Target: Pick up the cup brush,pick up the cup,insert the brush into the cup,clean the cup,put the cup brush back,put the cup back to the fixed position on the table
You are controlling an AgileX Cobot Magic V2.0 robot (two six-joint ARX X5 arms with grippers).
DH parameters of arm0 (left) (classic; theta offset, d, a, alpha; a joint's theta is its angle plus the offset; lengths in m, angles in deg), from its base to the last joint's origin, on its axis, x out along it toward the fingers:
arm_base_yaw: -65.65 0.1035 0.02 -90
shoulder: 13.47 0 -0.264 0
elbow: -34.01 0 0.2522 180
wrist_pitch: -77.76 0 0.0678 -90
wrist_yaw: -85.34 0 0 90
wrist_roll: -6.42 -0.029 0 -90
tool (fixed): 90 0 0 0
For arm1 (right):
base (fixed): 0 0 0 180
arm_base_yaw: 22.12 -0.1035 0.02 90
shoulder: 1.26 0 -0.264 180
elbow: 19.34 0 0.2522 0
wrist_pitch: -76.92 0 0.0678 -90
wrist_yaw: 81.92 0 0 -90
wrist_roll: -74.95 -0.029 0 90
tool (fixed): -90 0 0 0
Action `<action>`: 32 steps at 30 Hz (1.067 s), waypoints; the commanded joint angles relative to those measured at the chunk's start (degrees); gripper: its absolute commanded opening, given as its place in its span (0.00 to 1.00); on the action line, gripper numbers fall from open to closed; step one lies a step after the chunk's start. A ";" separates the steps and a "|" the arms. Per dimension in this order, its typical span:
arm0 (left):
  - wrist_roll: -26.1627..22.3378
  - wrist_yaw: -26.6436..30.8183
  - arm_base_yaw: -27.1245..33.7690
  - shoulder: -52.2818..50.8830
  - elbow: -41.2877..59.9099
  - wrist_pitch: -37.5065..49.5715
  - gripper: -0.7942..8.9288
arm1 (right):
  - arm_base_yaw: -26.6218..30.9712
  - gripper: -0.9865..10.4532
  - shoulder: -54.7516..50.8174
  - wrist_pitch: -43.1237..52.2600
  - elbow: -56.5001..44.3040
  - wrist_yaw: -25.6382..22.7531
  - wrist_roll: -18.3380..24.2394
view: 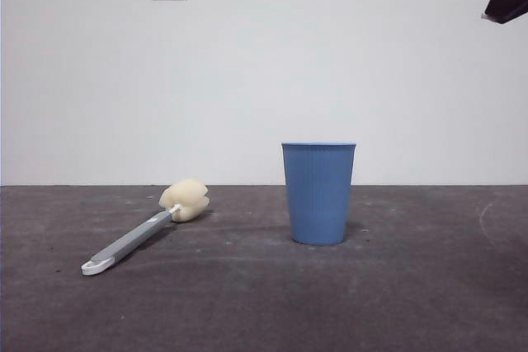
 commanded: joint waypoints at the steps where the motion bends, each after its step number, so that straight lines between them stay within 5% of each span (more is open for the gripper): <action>1: 2.99 0.33 0.15 -2.60 1.99 -1.51 0.08 | -0.11 0.09 -0.11 0.28 0.07 -0.15 0.02; 5: 3.89 0.46 0.15 -7.06 2.12 -11.13 0.08 | -0.11 0.09 -0.11 0.28 0.07 -0.15 0.02; 32: 6.58 0.42 0.15 -8.02 2.12 -9.84 0.08 | 0.04 0.09 -0.72 -0.07 0.07 -0.28 0.26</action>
